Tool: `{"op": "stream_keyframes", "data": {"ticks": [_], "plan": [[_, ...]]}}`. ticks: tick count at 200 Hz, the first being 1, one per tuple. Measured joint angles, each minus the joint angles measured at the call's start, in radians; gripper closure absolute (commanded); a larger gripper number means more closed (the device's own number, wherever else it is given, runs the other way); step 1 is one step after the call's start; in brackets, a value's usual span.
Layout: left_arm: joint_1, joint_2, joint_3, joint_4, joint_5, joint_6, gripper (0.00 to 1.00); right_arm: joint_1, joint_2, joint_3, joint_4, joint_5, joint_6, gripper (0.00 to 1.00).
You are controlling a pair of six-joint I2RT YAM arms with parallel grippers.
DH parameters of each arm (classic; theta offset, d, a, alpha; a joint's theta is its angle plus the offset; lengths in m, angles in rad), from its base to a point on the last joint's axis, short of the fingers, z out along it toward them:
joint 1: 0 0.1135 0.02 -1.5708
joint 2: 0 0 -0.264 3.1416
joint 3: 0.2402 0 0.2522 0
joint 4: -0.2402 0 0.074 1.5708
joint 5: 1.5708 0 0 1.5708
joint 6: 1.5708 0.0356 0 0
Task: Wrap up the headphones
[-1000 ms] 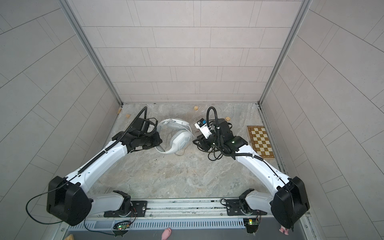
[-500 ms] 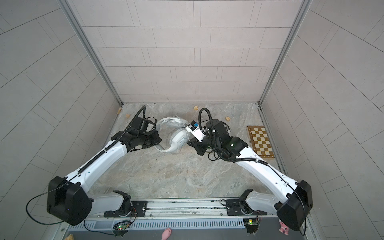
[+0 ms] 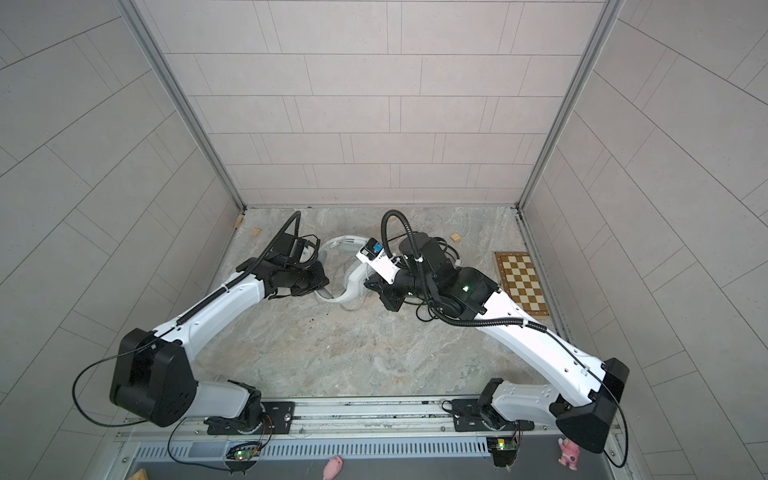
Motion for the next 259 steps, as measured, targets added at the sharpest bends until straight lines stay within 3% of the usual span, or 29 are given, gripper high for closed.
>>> {"op": "stream_keyframes", "data": {"ticks": [69, 126, 195, 259], "plan": [[-0.014, -0.170, -0.109, -0.013, -0.005, 0.021, 1.00, -0.085, 0.081, 0.100, -0.024, -0.023, 0.020, 0.96], [-0.086, -0.109, -0.097, -0.041, -0.009, 0.046, 1.00, -0.058, 0.135, 0.209, -0.042, -0.108, 0.039, 0.97], [-0.091, 0.095, 0.128, -0.079, -0.040, 0.069, 1.00, 0.071, 0.127, 0.201, -0.112, -0.151, 0.051, 0.97], [-0.018, 0.234, 0.339, -0.093, -0.018, 0.065, 1.00, 0.120, 0.008, -0.045, -0.058, -0.181, 0.124, 0.97]]}}
